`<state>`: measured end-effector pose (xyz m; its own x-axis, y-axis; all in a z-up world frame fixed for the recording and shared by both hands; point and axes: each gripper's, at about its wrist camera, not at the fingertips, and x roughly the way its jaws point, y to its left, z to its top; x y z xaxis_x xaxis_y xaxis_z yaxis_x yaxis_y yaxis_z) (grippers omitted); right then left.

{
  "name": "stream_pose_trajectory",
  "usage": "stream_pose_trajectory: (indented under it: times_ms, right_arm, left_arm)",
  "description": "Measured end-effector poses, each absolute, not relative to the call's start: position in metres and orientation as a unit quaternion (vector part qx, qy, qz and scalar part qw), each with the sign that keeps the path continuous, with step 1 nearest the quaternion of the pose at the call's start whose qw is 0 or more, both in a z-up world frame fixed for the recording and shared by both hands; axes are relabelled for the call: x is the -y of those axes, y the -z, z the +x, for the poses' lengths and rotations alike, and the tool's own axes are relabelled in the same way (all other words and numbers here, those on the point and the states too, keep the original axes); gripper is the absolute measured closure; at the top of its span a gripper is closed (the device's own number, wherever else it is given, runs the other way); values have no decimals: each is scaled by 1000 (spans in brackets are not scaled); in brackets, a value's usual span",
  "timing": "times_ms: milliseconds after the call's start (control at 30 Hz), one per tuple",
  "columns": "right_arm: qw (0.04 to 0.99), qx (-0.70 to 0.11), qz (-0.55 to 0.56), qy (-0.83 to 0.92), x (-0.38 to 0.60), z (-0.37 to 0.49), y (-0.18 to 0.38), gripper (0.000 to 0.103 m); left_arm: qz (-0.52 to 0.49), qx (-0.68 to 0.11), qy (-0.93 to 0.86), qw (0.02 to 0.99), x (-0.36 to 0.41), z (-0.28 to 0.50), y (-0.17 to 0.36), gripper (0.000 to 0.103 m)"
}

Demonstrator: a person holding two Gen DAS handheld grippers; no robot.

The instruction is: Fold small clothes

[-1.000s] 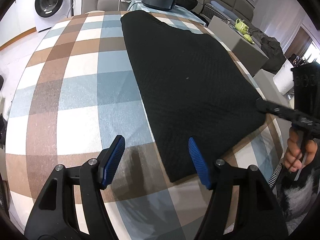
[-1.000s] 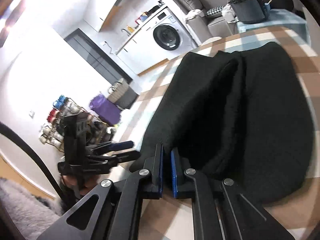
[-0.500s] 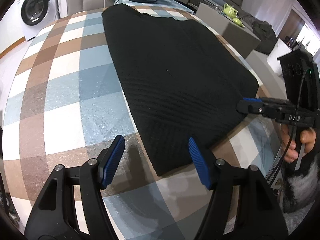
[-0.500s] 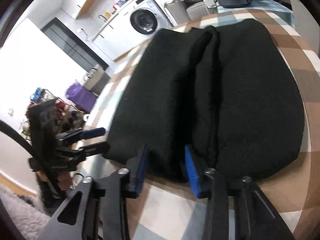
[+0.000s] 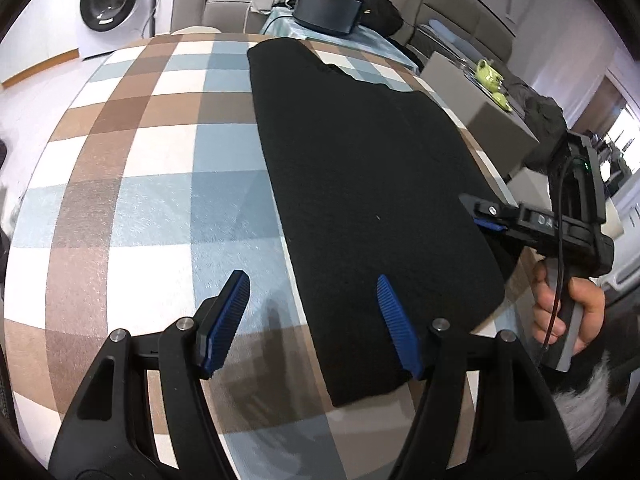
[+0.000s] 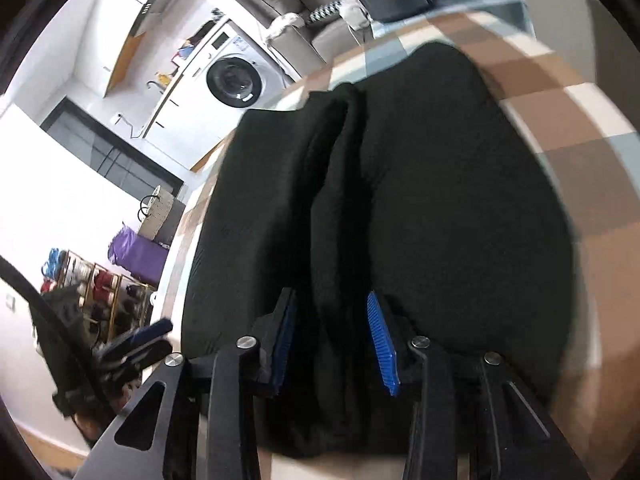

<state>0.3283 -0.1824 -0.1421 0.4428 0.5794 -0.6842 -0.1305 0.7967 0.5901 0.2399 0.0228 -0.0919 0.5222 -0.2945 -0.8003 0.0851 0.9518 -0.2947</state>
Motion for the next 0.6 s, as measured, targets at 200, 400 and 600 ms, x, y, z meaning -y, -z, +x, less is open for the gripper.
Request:
stream_pose_trajectory:
  times_ms: [200, 400, 600]
  right_arm:
    - [825, -478, 211, -218, 163, 356, 134, 96]
    - [866, -425, 182, -190, 186, 330, 98, 98]
    - [836, -488, 194, -161, 205, 330, 134, 91]
  left_arm:
    - [-109, -476, 102, 867, -26, 245, 93, 39]
    - [-102, -484, 101, 863, -25, 249, 97, 39]
    - [-99, -494, 106, 857, -16, 261, 104, 39]
